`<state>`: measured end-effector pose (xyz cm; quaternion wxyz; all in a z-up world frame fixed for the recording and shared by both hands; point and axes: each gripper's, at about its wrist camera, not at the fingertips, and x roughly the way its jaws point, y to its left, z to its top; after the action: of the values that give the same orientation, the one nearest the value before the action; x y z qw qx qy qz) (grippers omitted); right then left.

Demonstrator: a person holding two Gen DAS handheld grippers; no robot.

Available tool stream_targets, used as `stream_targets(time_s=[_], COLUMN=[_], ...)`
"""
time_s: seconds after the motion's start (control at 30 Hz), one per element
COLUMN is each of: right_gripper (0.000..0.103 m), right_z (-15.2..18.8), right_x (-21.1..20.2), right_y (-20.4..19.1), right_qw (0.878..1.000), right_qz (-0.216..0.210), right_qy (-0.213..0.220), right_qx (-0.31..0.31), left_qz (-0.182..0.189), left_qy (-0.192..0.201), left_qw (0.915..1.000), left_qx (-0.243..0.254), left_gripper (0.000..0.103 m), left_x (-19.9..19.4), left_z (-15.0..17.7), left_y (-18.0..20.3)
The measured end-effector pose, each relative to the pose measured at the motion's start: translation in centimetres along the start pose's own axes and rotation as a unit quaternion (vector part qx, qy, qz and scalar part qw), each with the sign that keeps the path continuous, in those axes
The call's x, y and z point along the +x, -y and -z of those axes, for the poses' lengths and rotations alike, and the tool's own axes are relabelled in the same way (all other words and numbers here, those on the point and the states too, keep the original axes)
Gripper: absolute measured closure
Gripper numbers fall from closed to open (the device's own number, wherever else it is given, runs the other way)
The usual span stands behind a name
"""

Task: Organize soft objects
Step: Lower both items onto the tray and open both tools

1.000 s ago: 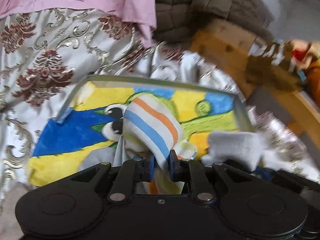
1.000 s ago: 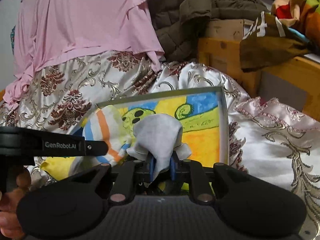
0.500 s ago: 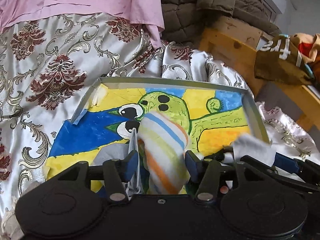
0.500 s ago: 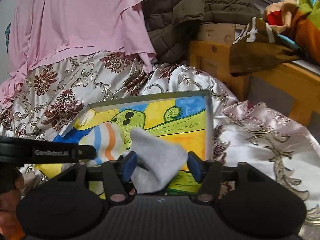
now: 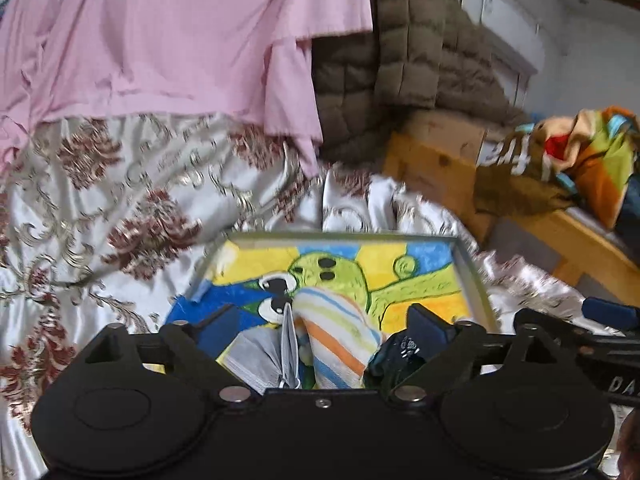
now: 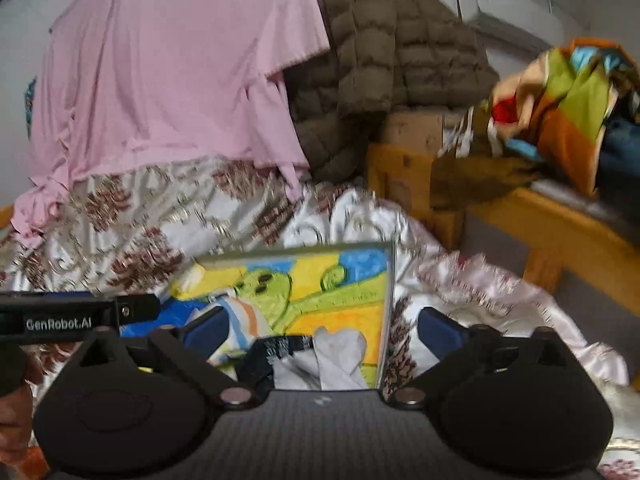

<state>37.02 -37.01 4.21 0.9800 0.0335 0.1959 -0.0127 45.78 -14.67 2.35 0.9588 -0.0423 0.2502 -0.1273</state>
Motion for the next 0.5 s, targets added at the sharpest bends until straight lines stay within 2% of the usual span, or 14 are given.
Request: stream_targets(time_s=[0.07, 0.27, 0.5], right_gripper=[0.000, 0.000, 0.000], right_z=[-0.4, -0.7, 0.0], right_x=[-1.8, -7.1, -12.9], right_y=[-0.5, -2.3, -5.0], right_qw=[1.000, 0.999, 0.997], right_qz=[0.002, 0.019, 0.001], right_qy=[0.015, 0.044, 0.067], right_qx=[-0.009, -0.024, -0.046], left_qz=[-0.001, 0.007, 0.010], left_qy=[0.018, 0.063, 0.079], left_qw=[0.9998, 0.9972, 0.9959], left_qx=[-0.008, -0.039, -0.044], left_gripper=[0.004, 0.001, 0.001], left_x=[-2.0, -8.4, -14.8], left_z=[0.2, 0.7, 1.8], left_y=[-0.2, -1.6, -3.2])
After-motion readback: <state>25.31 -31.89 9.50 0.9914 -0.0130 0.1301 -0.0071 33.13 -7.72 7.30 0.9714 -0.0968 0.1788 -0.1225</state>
